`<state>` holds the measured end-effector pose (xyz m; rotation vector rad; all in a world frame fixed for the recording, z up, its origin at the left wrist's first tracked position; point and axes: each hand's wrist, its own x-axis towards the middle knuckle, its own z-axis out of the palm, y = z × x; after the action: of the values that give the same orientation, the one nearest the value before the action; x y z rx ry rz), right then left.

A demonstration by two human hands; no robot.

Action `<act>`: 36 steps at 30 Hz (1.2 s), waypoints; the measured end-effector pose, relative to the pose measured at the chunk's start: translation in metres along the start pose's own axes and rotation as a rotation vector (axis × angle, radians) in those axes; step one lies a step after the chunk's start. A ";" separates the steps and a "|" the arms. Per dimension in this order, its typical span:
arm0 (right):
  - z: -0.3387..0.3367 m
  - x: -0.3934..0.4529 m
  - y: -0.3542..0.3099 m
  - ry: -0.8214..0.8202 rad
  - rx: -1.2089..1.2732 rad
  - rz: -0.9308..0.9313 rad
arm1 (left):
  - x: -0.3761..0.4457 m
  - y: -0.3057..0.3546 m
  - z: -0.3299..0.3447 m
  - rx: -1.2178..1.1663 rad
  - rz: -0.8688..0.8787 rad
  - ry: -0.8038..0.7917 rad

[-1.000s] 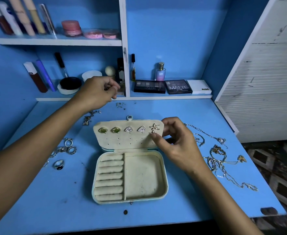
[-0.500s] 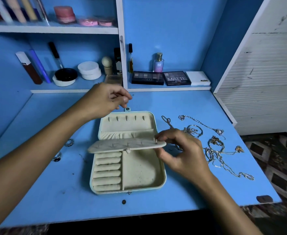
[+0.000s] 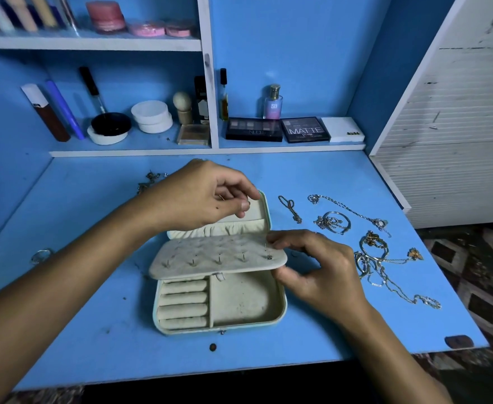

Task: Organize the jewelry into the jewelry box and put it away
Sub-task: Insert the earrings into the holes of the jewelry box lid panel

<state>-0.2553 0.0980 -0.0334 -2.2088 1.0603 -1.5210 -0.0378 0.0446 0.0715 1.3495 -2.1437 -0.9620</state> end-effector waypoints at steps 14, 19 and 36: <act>-0.001 0.001 0.003 -0.003 -0.006 -0.005 | 0.001 0.011 0.004 0.096 0.032 -0.226; -0.001 0.001 0.004 -0.005 -0.001 -0.002 | 0.002 0.011 0.004 0.072 0.025 -0.304; -0.001 -0.001 0.004 -0.006 0.014 0.060 | 0.005 0.010 0.012 0.033 0.050 -0.420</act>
<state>-0.2580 0.0961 -0.0359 -2.1508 1.0999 -1.4918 -0.0536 0.0466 0.0710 1.1816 -2.4916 -1.2870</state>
